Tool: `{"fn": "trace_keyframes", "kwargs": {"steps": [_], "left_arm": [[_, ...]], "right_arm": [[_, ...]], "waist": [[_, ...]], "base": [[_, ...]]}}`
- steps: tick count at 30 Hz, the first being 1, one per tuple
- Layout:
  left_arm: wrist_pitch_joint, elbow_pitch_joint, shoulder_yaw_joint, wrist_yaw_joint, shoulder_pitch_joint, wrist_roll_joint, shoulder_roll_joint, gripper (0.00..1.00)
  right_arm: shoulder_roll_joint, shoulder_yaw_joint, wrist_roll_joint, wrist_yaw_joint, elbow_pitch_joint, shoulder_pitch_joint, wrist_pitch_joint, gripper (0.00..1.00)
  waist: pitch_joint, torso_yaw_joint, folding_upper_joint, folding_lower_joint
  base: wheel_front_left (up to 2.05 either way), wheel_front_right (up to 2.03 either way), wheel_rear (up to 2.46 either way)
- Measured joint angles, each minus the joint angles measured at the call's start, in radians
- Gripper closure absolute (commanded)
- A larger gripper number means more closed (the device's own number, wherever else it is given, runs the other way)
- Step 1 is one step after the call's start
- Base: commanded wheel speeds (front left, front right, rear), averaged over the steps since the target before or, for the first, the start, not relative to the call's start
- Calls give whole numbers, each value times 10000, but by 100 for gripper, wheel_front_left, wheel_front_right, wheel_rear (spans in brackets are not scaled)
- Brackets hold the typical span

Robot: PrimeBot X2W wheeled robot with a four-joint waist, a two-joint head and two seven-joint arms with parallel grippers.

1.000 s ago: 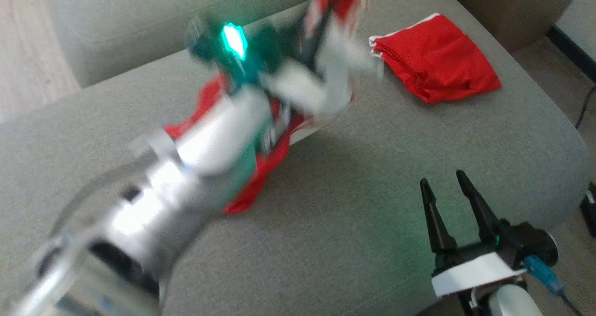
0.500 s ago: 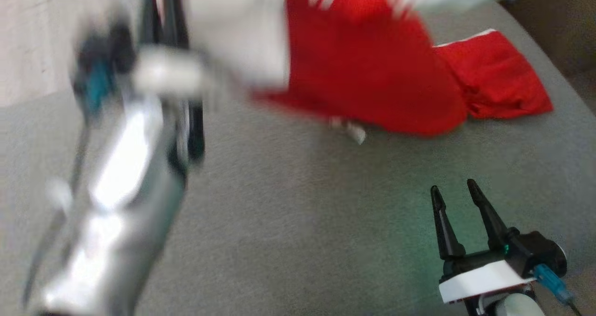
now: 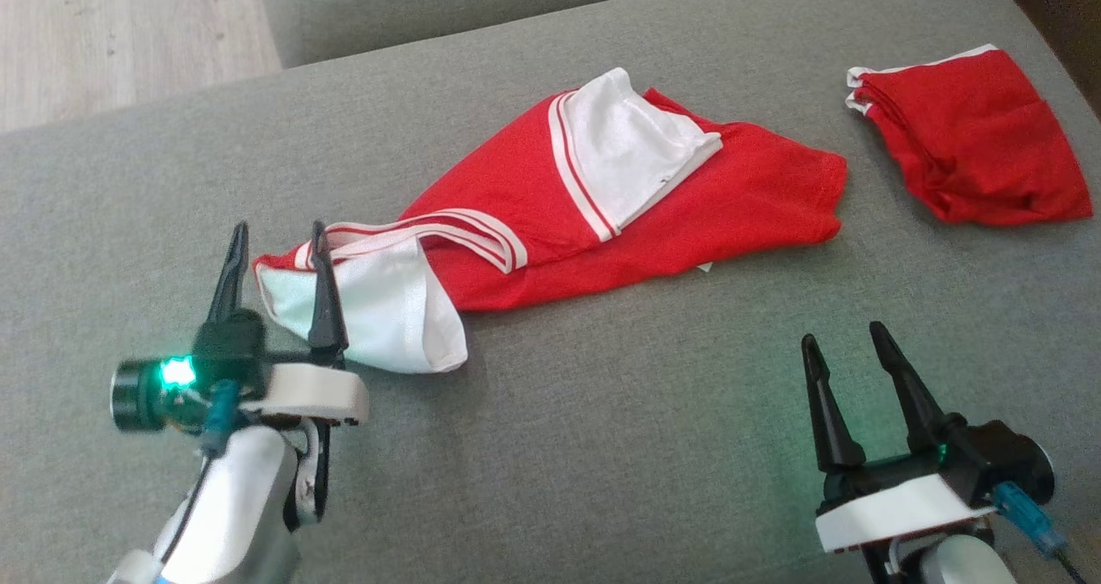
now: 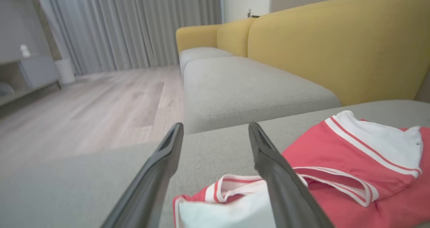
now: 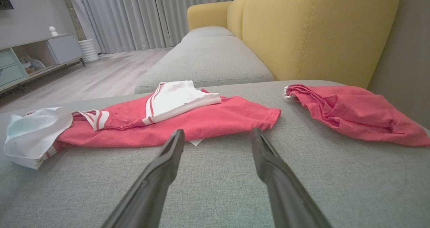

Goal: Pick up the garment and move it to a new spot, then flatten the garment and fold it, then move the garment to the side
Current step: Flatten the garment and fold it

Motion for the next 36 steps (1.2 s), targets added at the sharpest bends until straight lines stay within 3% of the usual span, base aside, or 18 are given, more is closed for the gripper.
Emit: {"fn": "trace_keyframes", "kwargs": {"steps": [6,9,12,15,18,22,27,36], "left_arm": [[777,-489,-1108,17,-1085,1670,681,0],[1710,-932,-1766,-460,-2543,2201,608,0],[2876,-763,-2468,-1062,-3853,2474,186,0],[3912,-13,-3033,-1469,-4504,2499,-617,0],[4529,1060,-3471,-1666,-4749,2497,-1400,0],[4763,2366,-3860,-1883,-5259,2313,-1753,0],[4763,3492,-4284,-1877,-6193,1987,-1772,0],[4807,3639,-5904,-1419,-7396,115,-1781,0]], "right_arm": [[-4,48,4,0,31,-35,0,0],[4,105,15,0,35,-236,0,0],[23,194,27,0,33,-413,0,0],[42,238,36,0,36,-518,0,0],[92,251,134,0,35,-690,0,0],[146,282,215,0,23,-1018,0,0],[184,282,299,0,36,-1232,0,0],[267,554,462,0,0,-1696,0,0]], "waist": [[87,-179,0,-2],[222,-354,0,-2],[395,-599,0,-2],[636,-894,0,-1],[950,-1209,0,-2],[1493,-1611,0,-1],[2125,-2027,0,0],[3083,-2446,0,0]], "base": [[0,0,0],[0,0,0],[0,0,0],[0,0,0],[0,0,0],[0,0,0],[0,0,0],[0,0,0]]}}
